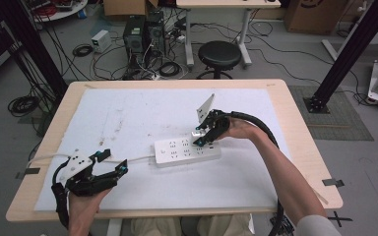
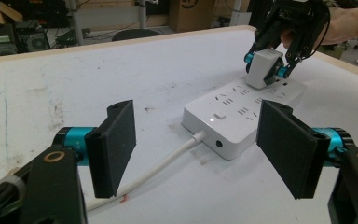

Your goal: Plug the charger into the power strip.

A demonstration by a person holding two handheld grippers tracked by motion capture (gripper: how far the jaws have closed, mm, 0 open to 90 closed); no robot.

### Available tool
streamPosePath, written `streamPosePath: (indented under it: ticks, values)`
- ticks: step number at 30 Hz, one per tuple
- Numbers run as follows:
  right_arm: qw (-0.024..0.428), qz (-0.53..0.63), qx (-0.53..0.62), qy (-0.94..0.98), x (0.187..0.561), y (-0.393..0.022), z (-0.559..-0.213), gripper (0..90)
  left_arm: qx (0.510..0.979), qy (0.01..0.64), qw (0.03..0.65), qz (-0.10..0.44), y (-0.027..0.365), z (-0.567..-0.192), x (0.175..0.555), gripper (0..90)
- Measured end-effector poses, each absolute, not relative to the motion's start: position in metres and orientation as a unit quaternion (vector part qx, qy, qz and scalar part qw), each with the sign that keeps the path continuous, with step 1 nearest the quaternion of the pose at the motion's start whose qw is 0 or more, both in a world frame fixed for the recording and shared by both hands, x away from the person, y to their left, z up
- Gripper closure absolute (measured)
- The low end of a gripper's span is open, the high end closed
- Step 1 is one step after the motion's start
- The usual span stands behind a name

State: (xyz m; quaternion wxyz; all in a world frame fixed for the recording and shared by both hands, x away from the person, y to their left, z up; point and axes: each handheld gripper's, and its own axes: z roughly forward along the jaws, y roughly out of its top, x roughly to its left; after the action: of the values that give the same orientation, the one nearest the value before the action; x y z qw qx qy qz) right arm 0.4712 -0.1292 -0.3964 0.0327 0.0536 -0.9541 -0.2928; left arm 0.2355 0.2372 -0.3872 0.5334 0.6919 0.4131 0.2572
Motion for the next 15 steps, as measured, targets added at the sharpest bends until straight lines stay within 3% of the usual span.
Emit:
streamPosePath:
  ticks: [15]
  values:
    - [0.026,-0.304,0.055,-0.951,0.4688,-0.1318,-0.3989,64.0,0.695,0.415,0.530,0.254,0.2341,-0.3908,0.2362,28.4]
